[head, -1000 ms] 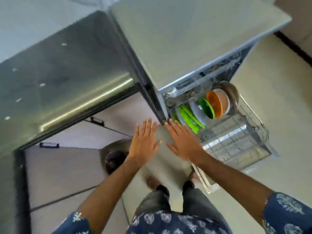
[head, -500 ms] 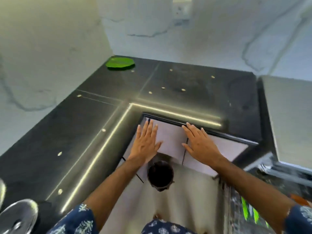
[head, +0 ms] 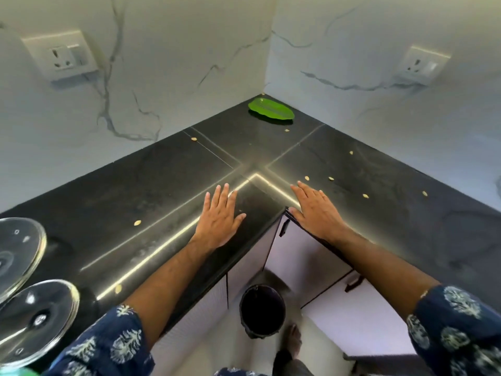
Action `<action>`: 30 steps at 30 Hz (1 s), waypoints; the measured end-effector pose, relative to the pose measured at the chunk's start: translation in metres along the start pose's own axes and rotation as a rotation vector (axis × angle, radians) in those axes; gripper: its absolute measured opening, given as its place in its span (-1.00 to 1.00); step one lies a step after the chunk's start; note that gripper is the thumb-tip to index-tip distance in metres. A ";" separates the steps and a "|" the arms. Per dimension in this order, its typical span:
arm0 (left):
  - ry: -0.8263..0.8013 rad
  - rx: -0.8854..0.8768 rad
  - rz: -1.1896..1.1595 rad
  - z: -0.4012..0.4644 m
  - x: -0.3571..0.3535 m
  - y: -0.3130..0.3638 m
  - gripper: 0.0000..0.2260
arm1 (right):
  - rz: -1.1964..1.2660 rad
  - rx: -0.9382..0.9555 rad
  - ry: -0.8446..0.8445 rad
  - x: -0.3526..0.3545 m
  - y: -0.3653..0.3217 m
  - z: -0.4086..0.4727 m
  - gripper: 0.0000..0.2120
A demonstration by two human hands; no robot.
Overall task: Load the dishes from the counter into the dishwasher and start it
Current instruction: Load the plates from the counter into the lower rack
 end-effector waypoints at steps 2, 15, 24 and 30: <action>-0.006 0.020 0.006 0.022 -0.004 -0.001 -0.35 | -0.003 0.025 -0.010 0.001 0.010 0.027 -0.41; -0.082 0.152 0.015 0.237 -0.074 0.027 -0.35 | 0.024 0.143 -0.072 -0.020 0.139 0.292 -0.41; -0.033 0.236 -0.040 0.261 -0.101 0.025 -0.38 | -0.027 0.155 -0.017 -0.042 0.193 0.490 -0.41; -0.037 0.236 -0.065 0.260 -0.098 0.023 -0.43 | -0.071 0.089 0.095 -0.055 0.201 0.549 -0.71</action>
Point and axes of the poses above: each hand's wrist, its own z-axis towards the middle knuckle, its own x-axis out of the back of the hand, y = z × x, the point moved 1 cm from there along z, towards the middle knuckle, and after that the axes turned 11 degrees about z, right-handed, at the moved point
